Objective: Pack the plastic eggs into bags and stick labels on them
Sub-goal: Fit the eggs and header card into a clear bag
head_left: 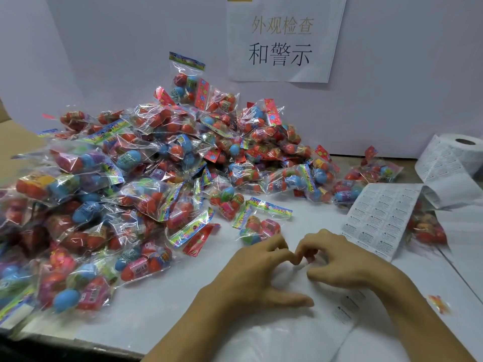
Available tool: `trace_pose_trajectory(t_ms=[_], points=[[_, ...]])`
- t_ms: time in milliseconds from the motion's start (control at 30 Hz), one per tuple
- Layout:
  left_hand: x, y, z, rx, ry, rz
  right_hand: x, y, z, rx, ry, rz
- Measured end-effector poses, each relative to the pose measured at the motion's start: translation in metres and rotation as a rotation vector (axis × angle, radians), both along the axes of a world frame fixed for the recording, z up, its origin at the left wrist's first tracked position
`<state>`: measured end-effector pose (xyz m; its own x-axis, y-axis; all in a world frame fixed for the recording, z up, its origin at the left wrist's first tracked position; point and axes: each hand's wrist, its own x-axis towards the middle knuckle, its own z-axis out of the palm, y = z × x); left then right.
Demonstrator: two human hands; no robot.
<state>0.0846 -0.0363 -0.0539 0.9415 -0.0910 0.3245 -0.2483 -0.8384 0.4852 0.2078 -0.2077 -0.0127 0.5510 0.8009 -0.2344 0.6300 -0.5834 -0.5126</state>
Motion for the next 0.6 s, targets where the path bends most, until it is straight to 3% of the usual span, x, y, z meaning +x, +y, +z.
trace_pose_trajectory(t_ms=[200,367,600], points=[[-0.0018,0.0019,0.0029,-0.246,0.171,0.022,0.0048,-0.0024,-0.0003,0.253,-0.088,-0.030],[-0.0014,-0.0020,-0.0012,-0.276,0.188,-0.048,0.0027,-0.0003,-0.0013,0.069,-0.082,0.047],[0.0007,0.0035,-0.0038,-0.351,0.260,-0.095,0.0043,-0.0025,-0.0019,-0.013,-0.038,-0.046]])
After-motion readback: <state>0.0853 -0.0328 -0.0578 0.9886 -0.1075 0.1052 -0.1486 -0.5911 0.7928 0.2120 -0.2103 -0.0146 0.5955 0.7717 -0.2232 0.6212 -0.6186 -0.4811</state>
